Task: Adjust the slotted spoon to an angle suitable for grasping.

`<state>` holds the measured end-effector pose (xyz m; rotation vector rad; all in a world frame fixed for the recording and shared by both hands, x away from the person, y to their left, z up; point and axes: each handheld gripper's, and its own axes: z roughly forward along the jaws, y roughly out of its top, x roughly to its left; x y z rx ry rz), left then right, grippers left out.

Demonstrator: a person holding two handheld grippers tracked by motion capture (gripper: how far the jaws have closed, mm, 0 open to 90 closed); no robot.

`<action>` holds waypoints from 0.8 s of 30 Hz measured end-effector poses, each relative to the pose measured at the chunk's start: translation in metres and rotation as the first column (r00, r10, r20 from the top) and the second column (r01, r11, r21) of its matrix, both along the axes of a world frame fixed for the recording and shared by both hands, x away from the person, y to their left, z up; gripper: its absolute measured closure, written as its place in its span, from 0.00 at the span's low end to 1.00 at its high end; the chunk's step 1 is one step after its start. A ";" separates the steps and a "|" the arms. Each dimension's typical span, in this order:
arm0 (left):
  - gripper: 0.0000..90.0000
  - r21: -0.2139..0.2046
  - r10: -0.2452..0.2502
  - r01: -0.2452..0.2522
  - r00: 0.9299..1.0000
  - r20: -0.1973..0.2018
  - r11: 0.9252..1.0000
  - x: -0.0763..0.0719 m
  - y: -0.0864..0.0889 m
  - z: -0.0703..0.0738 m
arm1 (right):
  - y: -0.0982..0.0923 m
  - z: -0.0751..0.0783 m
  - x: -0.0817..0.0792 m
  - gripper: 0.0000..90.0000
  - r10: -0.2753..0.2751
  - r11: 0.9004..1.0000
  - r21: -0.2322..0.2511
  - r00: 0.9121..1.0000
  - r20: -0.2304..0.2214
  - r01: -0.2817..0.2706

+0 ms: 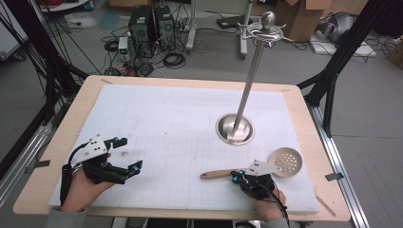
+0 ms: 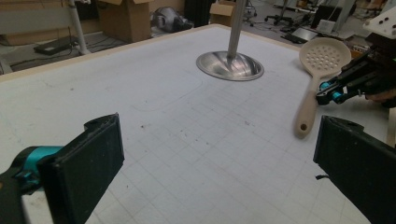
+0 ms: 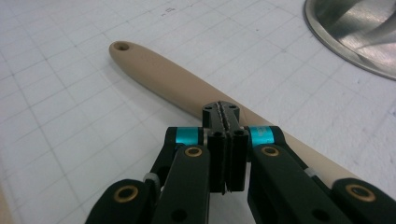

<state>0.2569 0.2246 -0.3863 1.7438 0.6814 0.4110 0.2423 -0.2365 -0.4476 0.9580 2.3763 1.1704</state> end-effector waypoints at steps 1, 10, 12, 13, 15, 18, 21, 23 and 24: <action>0.02 0.000 0.002 -0.002 1.000 0.002 1.000 0.000 0.001 0.000 | 0.002 0.000 0.002 1.00 0.003 1.000 -0.004 1.000 -0.002 -0.003; 0.02 -0.012 0.017 -0.017 1.000 0.005 1.000 -0.004 0.008 0.001 | 0.020 -0.001 0.020 1.00 0.009 0.999 -0.044 1.000 -0.009 -0.009; 0.02 -0.012 0.019 -0.019 1.000 0.005 1.000 -0.005 0.010 0.001 | 0.023 -0.001 0.024 1.00 0.008 0.999 -0.044 1.000 -0.011 -0.008; 0.02 -0.011 0.022 -0.022 1.000 0.006 1.000 -0.005 0.010 0.001 | 0.024 -0.001 0.026 1.00 0.008 0.999 -0.046 1.000 -0.010 -0.009; 0.02 -0.012 0.025 -0.025 1.000 0.007 1.000 -0.006 0.012 0.001 | 0.027 -0.001 0.030 1.00 0.006 0.999 -0.044 1.000 -0.012 -0.006; 0.02 -0.013 0.031 -0.030 1.000 0.005 0.999 -0.008 0.015 0.001 | 0.030 0.000 0.035 1.00 0.003 0.999 -0.045 1.000 -0.014 -0.004; 0.02 -0.010 0.036 -0.036 0.999 0.004 0.999 -0.010 0.016 0.001 | 0.031 0.000 0.040 1.00 -0.005 0.999 -0.046 1.000 -0.009 0.004; 0.02 -0.010 0.039 -0.039 0.999 0.003 0.999 -0.011 0.017 0.001 | 0.033 0.000 0.043 1.00 -0.012 0.999 -0.050 1.000 -0.007 0.011; 0.02 -0.007 0.040 -0.040 0.999 0.006 0.999 -0.011 0.018 0.001 | 0.033 0.000 0.045 1.00 -0.015 0.999 -0.050 1.000 -0.002 0.014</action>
